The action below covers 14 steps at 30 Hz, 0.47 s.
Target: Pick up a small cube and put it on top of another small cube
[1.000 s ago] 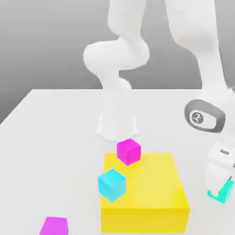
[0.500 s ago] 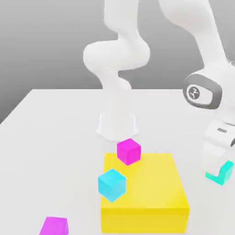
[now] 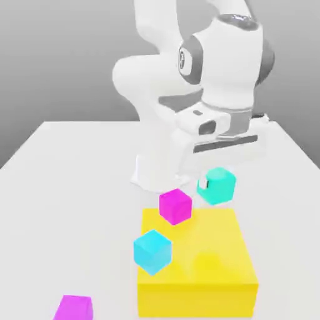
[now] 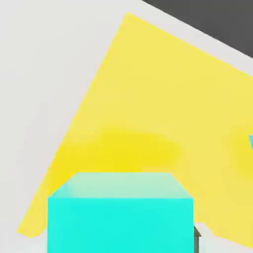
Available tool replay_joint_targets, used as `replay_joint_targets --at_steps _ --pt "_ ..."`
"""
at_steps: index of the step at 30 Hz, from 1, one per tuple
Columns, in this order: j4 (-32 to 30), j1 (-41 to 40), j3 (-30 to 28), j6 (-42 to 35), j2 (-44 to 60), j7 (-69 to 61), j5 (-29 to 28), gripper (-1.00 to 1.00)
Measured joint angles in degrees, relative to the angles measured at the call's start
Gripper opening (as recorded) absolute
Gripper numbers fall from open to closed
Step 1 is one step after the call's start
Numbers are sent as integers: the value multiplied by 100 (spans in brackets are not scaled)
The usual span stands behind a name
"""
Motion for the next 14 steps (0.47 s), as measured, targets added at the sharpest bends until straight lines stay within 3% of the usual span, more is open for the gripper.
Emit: replay_joint_targets --at_steps 5,11,12,14 --pt "-502 -337 -319 -499 -1000 -137 64 -100" --pt "-929 -430 -329 672 -256 -176 99 -100" --pt "-977 -436 -321 852 -124 -178 102 100" --pt "-977 -436 -321 852 -124 -178 102 100"
